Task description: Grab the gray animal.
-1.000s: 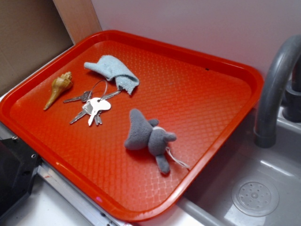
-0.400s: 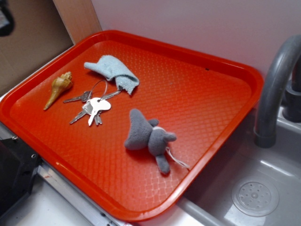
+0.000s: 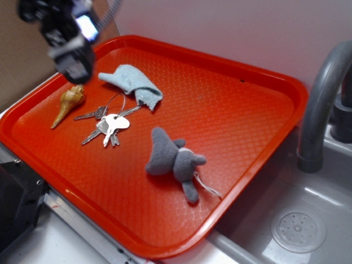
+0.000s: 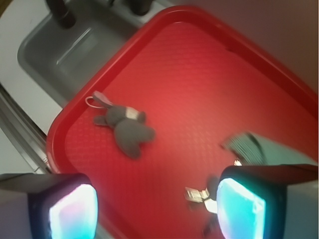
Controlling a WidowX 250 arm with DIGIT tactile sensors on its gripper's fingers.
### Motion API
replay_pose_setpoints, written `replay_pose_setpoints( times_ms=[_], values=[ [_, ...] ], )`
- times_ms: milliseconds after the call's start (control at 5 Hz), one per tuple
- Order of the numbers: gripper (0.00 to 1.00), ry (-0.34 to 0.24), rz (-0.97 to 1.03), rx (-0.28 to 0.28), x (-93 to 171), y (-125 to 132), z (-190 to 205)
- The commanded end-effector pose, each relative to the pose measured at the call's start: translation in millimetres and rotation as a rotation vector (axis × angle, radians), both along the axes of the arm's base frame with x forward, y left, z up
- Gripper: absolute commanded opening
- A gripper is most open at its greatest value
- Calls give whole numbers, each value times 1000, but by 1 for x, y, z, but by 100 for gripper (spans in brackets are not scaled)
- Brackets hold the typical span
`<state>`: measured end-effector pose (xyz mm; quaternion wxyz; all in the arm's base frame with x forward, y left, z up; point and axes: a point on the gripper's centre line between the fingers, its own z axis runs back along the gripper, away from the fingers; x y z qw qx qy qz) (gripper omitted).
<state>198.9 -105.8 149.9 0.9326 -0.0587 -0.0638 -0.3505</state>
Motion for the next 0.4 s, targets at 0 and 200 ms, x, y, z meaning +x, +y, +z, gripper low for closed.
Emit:
replay_pose_setpoints(
  times_ms=[0,200],
  values=[
    [100,55,-171,30,7,-45,-44],
    [100,88,-219,64,3,-53,-63]
  ],
)
